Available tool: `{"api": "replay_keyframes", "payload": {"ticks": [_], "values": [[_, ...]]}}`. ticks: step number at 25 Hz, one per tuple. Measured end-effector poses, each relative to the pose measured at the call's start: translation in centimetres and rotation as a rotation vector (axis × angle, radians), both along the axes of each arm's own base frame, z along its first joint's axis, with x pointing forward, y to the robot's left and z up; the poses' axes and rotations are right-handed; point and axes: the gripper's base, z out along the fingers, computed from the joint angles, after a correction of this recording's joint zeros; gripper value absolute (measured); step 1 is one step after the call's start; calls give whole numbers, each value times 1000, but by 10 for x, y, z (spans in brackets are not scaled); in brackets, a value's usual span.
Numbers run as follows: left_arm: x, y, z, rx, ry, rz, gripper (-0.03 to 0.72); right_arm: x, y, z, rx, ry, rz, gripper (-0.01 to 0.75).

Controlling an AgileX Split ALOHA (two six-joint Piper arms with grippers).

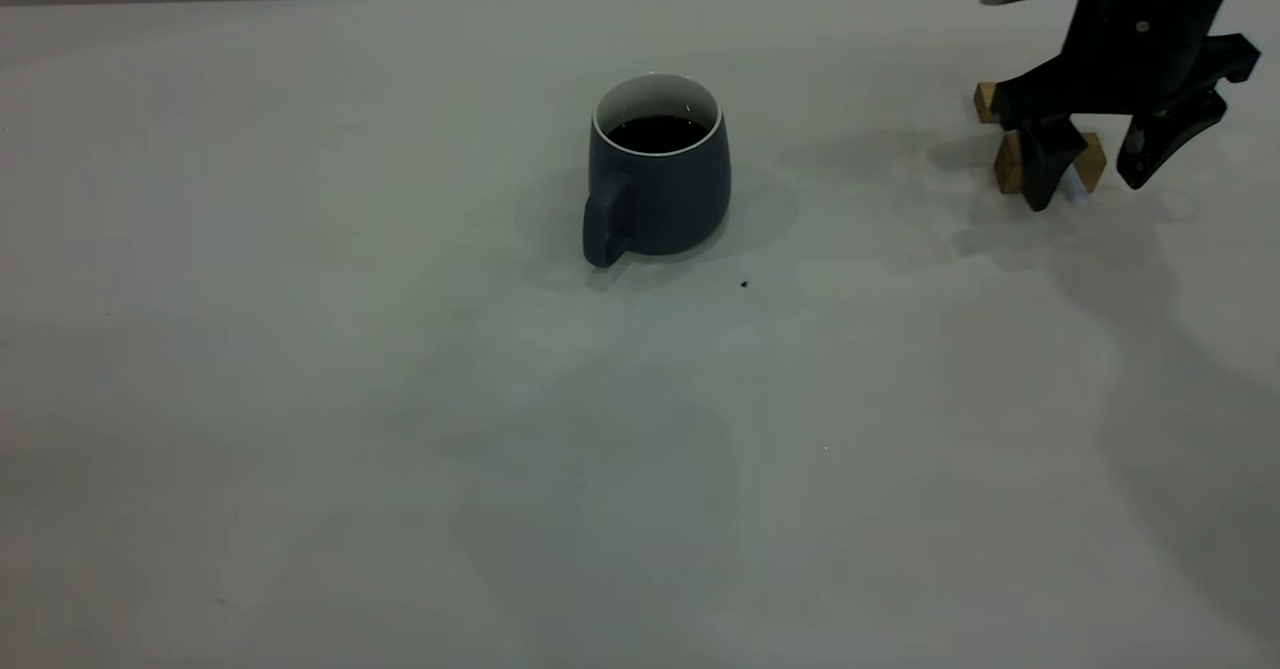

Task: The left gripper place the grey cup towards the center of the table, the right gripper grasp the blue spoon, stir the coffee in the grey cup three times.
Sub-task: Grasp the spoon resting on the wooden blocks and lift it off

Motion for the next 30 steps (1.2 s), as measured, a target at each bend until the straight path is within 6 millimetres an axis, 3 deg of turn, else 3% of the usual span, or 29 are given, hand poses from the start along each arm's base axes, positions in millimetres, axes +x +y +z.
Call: {"api": "replay_keyframes", "payload": {"ticks": [11,14,17,19,21,24,30], "values": [[0,0,0,0,0,0,299,1,-2,-18,5,-12,-6,658],[0,0,0,0,0,0,299,2,-2,-20,9,-24,-13,550],[0,0,0,0,0,0,299,2,-2,-20,10,-25,-22,345],[0,0,0,0,0,0,299,2,-2,-20,10,-23,-25,157],[0,0,0,0,0,0,299,1,-2,-17,11,-13,-29,122],[0,0,0,0,0,0,299,2,1,4,34,-13,-56,126],[0,0,0,0,0,0,299,-7,36,92,225,-37,-145,126]]}}
